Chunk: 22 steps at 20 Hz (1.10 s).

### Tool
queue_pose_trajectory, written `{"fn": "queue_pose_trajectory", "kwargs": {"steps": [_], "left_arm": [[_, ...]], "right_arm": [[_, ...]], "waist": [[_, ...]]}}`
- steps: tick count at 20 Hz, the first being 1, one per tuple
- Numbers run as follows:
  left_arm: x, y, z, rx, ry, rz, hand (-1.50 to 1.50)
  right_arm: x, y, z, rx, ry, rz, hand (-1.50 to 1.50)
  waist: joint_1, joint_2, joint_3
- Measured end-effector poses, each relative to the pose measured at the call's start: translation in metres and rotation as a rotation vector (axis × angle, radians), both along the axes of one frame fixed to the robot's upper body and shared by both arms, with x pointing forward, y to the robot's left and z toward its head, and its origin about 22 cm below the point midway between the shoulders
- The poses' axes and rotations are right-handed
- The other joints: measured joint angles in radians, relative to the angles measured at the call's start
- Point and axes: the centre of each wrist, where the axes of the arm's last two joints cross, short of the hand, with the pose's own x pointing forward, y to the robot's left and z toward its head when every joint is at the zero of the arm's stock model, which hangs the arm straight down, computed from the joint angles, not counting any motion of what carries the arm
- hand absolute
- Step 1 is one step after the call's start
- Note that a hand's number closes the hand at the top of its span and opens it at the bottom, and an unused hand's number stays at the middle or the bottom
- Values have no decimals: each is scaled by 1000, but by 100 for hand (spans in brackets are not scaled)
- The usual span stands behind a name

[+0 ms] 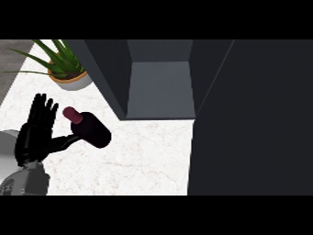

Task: Pick up the wine, place it into the cabinet and close the cabinet

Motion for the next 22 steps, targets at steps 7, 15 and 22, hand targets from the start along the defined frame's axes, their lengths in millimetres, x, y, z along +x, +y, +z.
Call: {"fn": "queue_pose_trajectory", "kwargs": {"steps": [7, 15, 22], "left_arm": [[-14, -8, -48, -79, 11, -83, -150], [-16, -9, -82, -169, 24, -125, -150], [-11, -13, -102, -230, 10, -122, -150]], "right_arm": [[-2, -1, -3, -8, -4, 8, -150], [-3, -3, -4, -15, -4, 9, -150], [0, -4, -4, -20, -19, 8, -150]], "waist": [[0, 0, 0], [-2, 1, 0], [-6, 3, -1]]}}
